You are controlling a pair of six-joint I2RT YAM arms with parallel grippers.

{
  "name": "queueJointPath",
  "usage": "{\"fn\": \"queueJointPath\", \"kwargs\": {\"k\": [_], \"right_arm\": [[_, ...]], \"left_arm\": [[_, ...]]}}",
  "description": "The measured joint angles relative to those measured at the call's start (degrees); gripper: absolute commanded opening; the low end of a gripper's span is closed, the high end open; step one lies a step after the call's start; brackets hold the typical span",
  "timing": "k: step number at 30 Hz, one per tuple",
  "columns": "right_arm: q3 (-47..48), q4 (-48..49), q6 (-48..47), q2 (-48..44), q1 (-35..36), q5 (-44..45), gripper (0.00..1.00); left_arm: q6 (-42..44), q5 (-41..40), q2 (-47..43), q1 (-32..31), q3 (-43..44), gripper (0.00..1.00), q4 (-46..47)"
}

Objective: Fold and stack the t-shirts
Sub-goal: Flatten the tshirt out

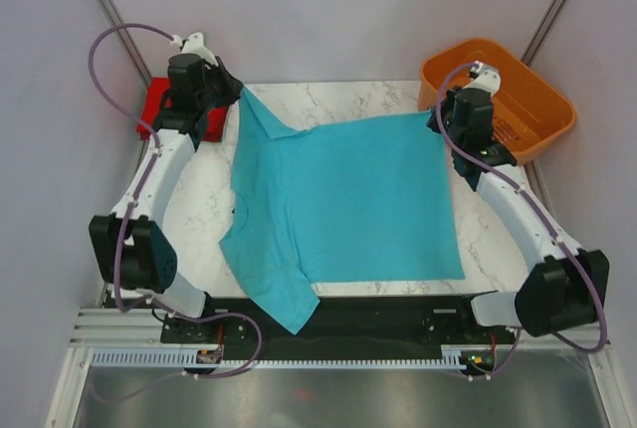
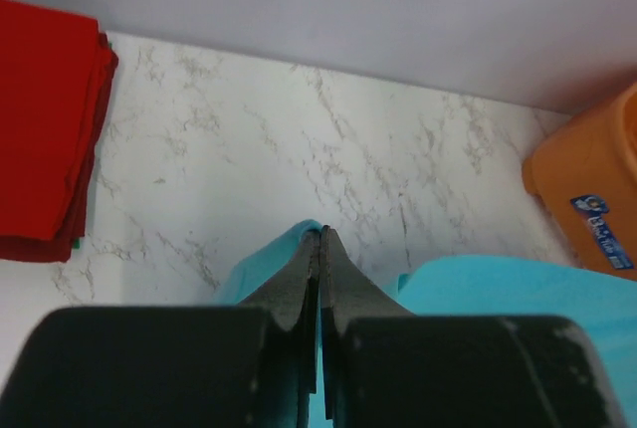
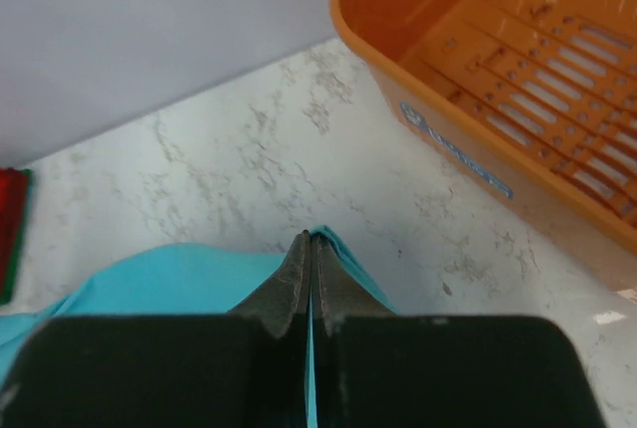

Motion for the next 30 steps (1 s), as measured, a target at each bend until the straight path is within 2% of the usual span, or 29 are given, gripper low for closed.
{"fn": "queueJointPath", "kwargs": {"k": [3, 9, 15, 22, 26, 30], "right_arm": [[4.3, -5.2, -0.1, -8.1, 0.0, -2.5, 0.00], [11.0, -15.5, 0.4, -27.1, 0.0, -7.7, 0.00], [17.8, -25.3, 1.8, -40.2, 0.0, -10.7, 0.00], [28.7, -35.7, 4.7, -47.3, 0.0, -12.6, 0.00], [33.5, -36.6, 5.7, -48.1, 0.0, -12.7, 0.00], [31.8, -34.9, 5.9, -47.9, 0.0, -11.3, 0.00]], "left_arm": [[0.9, -0.8, -8.5, 0.0, -0.2, 0.02, -0.1], [2.5, -1.3, -34.7, 0.0, -1.3, 0.02, 2.0], [3.5, -1.3, -56.5, 0.0, -3.4, 0.02, 3.7], [3.5, 0.4, -65.9, 0.0, -4.0, 0.02, 0.7], [3.5, 1.4, -66.2, 0.0, -2.3, 0.02, -1.7], [4.7, 1.3, -64.6, 0.0, 0.0, 0.02, -2.7]]}}
